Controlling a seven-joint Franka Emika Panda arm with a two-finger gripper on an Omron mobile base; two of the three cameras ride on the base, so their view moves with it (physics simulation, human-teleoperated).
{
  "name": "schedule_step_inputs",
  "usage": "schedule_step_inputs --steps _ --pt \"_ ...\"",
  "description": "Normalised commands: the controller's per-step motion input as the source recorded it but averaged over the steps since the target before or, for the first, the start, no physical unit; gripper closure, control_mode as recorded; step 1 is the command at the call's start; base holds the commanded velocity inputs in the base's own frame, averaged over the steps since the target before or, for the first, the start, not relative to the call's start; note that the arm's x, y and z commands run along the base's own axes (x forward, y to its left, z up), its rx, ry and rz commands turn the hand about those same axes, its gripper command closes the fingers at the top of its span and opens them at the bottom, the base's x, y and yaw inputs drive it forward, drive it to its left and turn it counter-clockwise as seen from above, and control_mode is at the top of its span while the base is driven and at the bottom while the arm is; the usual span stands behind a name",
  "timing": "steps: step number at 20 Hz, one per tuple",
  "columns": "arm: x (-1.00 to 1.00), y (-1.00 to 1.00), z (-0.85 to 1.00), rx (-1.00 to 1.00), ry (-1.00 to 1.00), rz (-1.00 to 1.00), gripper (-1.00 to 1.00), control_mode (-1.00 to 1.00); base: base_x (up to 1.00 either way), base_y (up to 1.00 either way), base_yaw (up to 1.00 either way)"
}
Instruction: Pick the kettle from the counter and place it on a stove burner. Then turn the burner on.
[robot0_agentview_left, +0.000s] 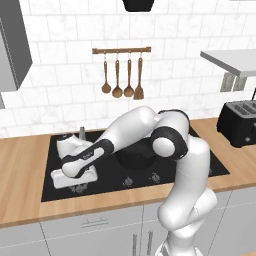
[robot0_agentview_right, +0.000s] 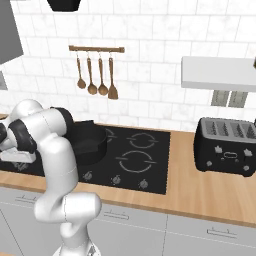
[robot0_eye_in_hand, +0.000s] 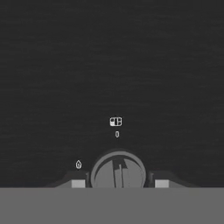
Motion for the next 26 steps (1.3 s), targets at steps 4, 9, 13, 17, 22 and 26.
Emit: schedule_step_inputs --steps 4,9,13,17,22,26 --pt "-0.11 0.0 -0.11 0.07 0.0 0.29 1.0 -1.0 0.0 0.0 0.0" --pt "-0.17 0.0 -0.08 0.05 0.0 0.29 1.0 -1.0 0.0 0.0 0.0" --pt "-0.21 0.0 -0.09 0.05 0.0 0.28 1.0 -1.0 0.0 0.0 0.0" --pt "-0.23 0.0 -0.11 0.06 0.0 0.29 1.0 -1.0 0.0 0.0 0.0" --pt "-0.2 0.0 -0.11 0.06 0.0 0.29 1.0 -1.0 0.0 0.0 0.0" --pt "-0.2 0.0 -0.13 0.06 0.0 0.29 1.0 -1.0 0.0 0.0 0.0"
